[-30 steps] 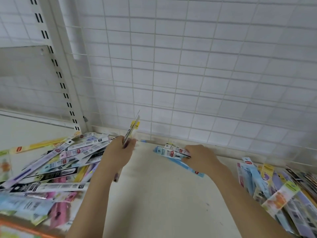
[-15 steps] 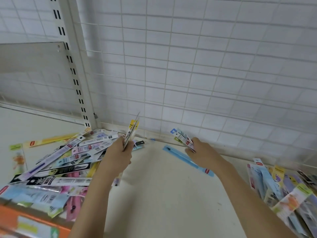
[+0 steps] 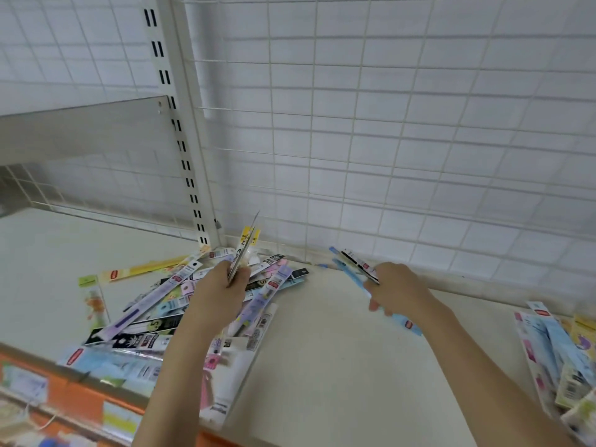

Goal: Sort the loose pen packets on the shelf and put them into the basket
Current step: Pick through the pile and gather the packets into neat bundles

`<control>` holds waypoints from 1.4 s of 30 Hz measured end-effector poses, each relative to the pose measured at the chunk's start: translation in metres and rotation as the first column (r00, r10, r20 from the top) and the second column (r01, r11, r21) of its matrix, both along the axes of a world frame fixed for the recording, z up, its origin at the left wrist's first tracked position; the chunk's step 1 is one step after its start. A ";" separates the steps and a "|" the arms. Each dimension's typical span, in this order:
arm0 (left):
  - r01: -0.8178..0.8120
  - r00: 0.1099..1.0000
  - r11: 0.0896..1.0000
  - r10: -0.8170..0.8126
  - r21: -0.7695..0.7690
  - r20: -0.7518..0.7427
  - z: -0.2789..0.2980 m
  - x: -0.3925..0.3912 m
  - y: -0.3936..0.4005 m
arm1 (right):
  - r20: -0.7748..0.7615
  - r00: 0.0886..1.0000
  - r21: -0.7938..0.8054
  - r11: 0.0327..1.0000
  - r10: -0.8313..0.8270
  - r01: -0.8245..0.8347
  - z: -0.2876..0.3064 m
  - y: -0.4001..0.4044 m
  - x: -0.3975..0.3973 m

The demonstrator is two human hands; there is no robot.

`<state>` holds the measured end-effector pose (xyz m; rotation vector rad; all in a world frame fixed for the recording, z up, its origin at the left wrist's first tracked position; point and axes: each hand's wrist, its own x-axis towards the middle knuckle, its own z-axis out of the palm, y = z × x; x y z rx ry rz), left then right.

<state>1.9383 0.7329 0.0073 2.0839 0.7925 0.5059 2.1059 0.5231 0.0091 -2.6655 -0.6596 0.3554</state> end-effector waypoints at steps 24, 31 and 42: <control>0.261 0.857 0.927 -0.095 0.269 -0.506 -0.011 0.015 -0.002 | -0.065 0.962 0.103 0.957 -0.265 0.270 -0.018 0.010 -0.052; 0.248 0.951 0.968 -0.234 0.047 -0.200 0.024 -0.001 0.013 | -0.109 0.943 0.164 0.930 -0.316 0.330 -0.020 0.004 -0.053; 0.070 0.995 0.973 -0.053 -0.221 0.083 0.035 -0.046 0.040 | -0.038 0.989 0.116 0.983 -0.140 0.143 -0.023 0.050 -0.081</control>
